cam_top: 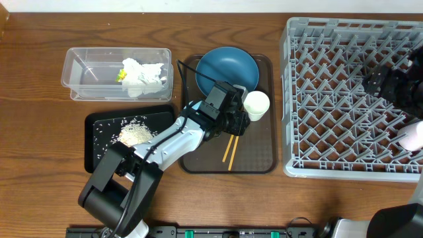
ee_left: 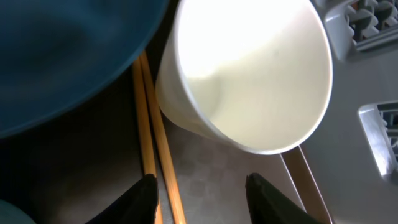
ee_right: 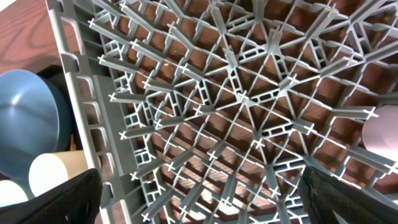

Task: Sort waste into correct bins and load items into the dishwasher rack
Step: 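Grasp the cream cup with the left gripper and lift it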

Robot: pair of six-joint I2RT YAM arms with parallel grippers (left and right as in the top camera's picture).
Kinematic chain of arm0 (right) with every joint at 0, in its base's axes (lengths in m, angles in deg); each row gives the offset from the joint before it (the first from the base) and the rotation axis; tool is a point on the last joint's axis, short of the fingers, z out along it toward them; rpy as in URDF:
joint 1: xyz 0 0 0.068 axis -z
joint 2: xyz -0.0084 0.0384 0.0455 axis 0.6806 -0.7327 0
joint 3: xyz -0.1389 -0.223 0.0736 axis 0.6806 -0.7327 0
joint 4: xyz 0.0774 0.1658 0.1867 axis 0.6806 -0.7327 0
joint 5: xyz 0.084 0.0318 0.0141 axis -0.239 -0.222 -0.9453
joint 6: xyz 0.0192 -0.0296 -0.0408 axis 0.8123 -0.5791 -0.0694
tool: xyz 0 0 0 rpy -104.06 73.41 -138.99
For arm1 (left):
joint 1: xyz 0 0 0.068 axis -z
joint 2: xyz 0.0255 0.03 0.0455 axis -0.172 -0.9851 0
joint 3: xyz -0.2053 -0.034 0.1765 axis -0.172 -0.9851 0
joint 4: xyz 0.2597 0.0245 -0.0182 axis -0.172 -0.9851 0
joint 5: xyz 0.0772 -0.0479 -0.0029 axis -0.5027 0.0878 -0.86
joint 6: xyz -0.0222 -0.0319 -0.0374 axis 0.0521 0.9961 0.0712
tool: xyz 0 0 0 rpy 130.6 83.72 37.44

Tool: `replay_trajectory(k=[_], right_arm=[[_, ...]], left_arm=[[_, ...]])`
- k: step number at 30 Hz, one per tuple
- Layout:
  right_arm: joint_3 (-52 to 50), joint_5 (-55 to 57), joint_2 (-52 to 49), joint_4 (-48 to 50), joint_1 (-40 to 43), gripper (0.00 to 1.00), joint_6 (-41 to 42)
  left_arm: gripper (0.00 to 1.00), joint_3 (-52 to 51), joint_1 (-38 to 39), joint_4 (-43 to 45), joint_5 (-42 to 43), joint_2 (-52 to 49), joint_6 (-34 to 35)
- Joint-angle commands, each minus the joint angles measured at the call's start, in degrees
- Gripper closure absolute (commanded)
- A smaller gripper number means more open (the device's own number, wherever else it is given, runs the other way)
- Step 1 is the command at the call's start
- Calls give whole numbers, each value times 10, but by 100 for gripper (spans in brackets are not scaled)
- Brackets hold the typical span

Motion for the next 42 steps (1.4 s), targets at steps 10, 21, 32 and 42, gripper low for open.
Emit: replay_trajectory(k=[10,21,32,42], right_arm=[[4,4,0,-1,-4,1,-14],[4,4,0,-5,-4,1,-14],[4,4,0,-5,-4,1,-14],[4,4,0,-10,-4,1,-14]], left_arm=[[38,6,-3,19,-65,82,25],[38,6,-3,68,-103,1,126],[53,6,-3,5,-88,-13,126],[94,6,-5,-10,-86,10,126]])
